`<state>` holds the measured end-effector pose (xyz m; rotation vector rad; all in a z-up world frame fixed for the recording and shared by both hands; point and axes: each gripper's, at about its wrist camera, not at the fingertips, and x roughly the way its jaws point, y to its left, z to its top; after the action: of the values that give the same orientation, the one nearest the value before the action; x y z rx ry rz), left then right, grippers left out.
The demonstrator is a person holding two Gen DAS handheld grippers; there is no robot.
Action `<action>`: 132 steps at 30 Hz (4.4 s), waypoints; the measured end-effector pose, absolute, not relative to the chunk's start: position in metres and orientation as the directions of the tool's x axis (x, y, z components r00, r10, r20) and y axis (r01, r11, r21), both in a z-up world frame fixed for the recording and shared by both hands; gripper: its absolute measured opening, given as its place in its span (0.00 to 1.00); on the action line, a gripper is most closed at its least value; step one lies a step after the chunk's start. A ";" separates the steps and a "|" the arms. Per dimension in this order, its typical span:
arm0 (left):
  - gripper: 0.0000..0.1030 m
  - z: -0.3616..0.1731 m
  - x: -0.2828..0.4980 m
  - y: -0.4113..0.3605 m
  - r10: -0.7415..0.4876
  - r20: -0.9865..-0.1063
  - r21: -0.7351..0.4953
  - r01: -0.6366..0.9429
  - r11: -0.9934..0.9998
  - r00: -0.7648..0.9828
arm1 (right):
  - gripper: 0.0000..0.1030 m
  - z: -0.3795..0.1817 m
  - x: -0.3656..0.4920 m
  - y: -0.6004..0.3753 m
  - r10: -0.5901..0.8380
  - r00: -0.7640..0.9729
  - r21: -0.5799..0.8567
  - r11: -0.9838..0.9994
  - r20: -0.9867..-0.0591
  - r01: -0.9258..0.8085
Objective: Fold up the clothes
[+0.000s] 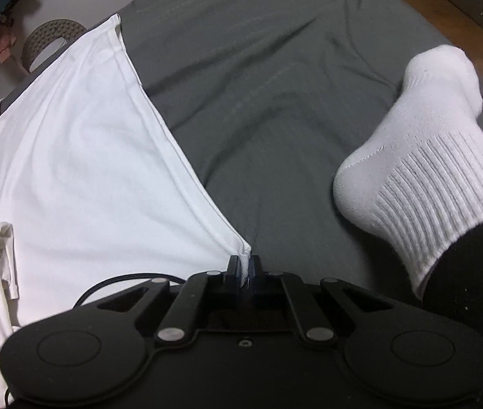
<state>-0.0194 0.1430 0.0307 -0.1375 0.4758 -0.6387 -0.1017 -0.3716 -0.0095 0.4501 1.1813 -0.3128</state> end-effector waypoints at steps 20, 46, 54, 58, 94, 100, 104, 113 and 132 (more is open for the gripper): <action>0.83 0.024 -0.013 0.141 -0.573 -0.381 -0.243 0.520 0.819 0.726 | 0.63 0.067 -0.102 -0.262 -0.033 0.557 0.013 0.997 -0.830 0.079; 0.84 0.036 -0.019 0.141 -0.586 -0.357 -0.178 0.563 0.807 0.728 | 0.03 0.162 -0.076 -0.149 0.401 0.676 0.258 0.916 -0.618 -0.307; 0.84 0.036 -0.020 0.143 -0.612 -0.369 -0.181 0.591 0.786 0.700 | 0.04 0.138 -0.002 -0.181 0.356 0.658 0.312 0.931 -0.663 -0.188; 0.84 0.036 -0.021 0.145 -0.635 -0.373 -0.198 0.611 0.766 0.676 | 0.04 0.078 0.012 -0.202 0.250 0.464 0.250 0.966 -0.850 -0.062; 0.84 0.025 -0.003 0.142 -0.628 -0.407 -0.217 0.598 0.772 0.663 | 0.10 0.051 0.075 -0.279 0.270 0.749 0.417 0.909 -0.606 0.010; 0.84 0.023 -0.004 0.140 -0.675 -0.422 -0.260 0.632 0.730 0.605 | 0.43 -0.009 0.074 -0.324 0.319 0.695 0.600 0.774 -0.645 0.201; 0.84 0.022 -0.001 0.135 -0.775 -0.397 -0.351 0.699 0.623 0.491 | 0.58 -0.001 0.073 -0.324 0.321 0.711 0.593 0.788 -0.625 0.166; 0.84 0.000 -0.007 0.086 -0.756 -0.562 -0.246 0.804 0.541 0.336 | 0.30 0.027 0.106 -0.238 0.046 0.626 -0.044 0.991 -0.779 -0.128; 0.84 -0.008 -0.013 0.071 -0.697 -0.656 -0.186 0.833 0.521 0.290 | 0.20 0.042 0.085 -0.289 0.073 0.734 0.258 0.955 -0.675 0.143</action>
<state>-0.0129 0.0705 -0.0079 0.2066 0.7596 -1.0298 0.0845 -0.2887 0.0417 0.3044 0.7480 -0.0394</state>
